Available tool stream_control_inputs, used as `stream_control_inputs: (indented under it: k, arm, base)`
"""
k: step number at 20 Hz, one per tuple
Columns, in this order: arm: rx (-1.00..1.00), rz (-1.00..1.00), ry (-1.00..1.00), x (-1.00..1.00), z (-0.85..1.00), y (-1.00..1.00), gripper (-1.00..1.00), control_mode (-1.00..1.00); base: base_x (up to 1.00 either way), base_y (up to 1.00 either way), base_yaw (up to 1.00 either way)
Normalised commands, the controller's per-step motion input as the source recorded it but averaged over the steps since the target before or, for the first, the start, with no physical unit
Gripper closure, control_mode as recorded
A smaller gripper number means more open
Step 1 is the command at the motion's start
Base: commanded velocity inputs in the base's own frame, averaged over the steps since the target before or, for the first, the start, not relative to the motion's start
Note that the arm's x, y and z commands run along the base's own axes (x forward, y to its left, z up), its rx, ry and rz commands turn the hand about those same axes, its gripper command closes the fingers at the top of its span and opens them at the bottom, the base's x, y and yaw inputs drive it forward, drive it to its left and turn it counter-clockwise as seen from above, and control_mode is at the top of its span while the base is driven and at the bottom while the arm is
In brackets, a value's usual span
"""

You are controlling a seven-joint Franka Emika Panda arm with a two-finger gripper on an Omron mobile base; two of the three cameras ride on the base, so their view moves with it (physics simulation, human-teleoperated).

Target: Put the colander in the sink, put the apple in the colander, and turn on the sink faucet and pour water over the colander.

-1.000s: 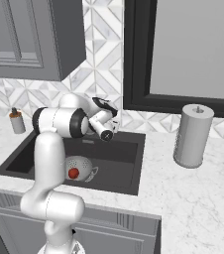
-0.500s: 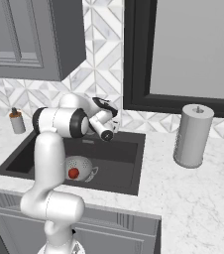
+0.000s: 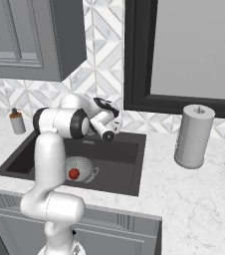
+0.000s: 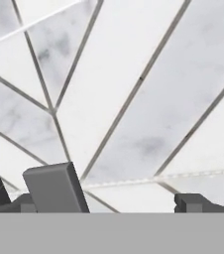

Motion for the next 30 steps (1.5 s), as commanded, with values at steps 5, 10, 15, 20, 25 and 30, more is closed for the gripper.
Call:
stream_control_inputs:
  k: [5, 10, 15, 20, 25, 30]
  arm:
    - [0.0, 0.0, 0.0, 0.0, 0.0, -0.53, -1.0, -1.0]
    - [0.0, 0.0, 0.0, 0.0, 0.0, -0.68, -1.0, -1.0]
    - [0.0, 0.0, 0.0, 0.0, 0.0, -0.76, -1.0, -1.0]
    - [0.0, 0.0, 0.0, 0.0, 0.0, -0.82, -1.0, -1.0]
    - [0.0, 0.0, 0.0, 0.0, 0.0, -0.87, -1.0, -1.0]
    - [0.0, 0.0, 0.01, 0.0, 0.0, -0.94, -1.0, -1.0]
  base:
    - [0.0, 0.0, 0.0]
    - [0.0, 0.0, 0.0]
    - [0.0, 0.0, 0.0]
    - [0.0, 0.0, 0.0]
    - [0.0, 0.0, 0.0]
    - [0.0, 0.0, 0.0]
